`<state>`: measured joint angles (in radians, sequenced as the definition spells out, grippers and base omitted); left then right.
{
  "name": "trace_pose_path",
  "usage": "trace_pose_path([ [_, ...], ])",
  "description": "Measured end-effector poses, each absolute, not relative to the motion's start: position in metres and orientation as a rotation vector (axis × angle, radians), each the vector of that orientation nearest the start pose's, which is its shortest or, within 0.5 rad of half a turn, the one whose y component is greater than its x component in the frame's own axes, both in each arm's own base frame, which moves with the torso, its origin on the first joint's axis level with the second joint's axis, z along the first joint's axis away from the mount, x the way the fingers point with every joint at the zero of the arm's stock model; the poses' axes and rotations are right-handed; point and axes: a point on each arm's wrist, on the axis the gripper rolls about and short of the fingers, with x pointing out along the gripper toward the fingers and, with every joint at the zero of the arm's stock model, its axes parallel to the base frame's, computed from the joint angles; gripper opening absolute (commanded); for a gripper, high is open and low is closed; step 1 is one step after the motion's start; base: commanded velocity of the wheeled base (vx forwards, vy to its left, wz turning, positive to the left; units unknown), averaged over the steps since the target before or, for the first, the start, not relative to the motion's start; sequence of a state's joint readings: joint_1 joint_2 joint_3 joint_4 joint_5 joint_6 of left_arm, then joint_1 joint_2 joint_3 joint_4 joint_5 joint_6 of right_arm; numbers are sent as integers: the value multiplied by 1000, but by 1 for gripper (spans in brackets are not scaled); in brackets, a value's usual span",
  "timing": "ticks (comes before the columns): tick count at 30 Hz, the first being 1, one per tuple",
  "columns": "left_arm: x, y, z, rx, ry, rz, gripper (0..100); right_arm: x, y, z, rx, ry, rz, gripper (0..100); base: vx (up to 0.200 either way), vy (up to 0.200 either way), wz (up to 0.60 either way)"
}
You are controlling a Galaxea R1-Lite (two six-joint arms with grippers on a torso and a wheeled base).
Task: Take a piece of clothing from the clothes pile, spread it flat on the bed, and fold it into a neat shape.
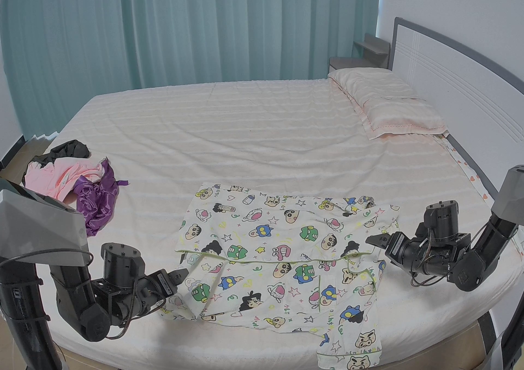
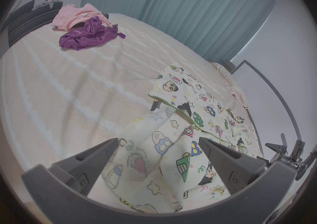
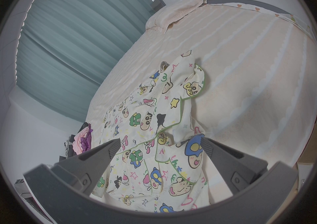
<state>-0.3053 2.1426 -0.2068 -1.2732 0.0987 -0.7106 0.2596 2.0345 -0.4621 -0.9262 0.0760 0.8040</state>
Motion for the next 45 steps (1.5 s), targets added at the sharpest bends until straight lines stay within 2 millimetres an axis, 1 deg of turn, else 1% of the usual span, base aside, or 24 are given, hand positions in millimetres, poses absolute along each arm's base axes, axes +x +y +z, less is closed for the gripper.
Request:
trace_pose_path([
  [3, 240, -68, 1, -565, 692, 28, 100, 281, 76, 32, 710, 739, 48, 100, 0, 0, 0],
  [6, 240, -66, -1, -569, 702, 30, 100, 281, 76, 32, 712, 743, 55, 100, 0, 0, 0],
  [11, 243, -65, -12, -557, 743, 13, 100, 281, 76, 31, 713, 748, 60, 100, 0, 0, 0],
  [15, 249, -66, -23, -559, 758, -7, 100, 280, 76, 31, 714, 749, 61, 100, 0, 0, 0],
  [16, 252, -67, -27, -560, 758, -11, 0, 280, 76, 31, 714, 749, 62, 100, 0, 0, 0],
  [20, 259, -66, -36, -560, 751, -1, 0, 280, 76, 31, 715, 752, 60, 100, 0, 0, 0],
  [25, 259, -59, -41, -551, 748, 60, 0, 279, 76, 30, 714, 756, 58, 100, 0, 0, 0],
  [29, 255, -52, -40, -546, 744, 108, 0, 279, 77, 30, 713, 758, 61, 100, 0, 0, 0],
  [38, 229, -43, -38, -469, 809, 149, 0, 277, 77, 29, 711, 764, 61, 100, 0, 0, 0],
  [45, 230, -29, -42, -435, 808, 185, 0, 276, 77, 28, 709, 771, 59, 100, 0, 0, 0],
])
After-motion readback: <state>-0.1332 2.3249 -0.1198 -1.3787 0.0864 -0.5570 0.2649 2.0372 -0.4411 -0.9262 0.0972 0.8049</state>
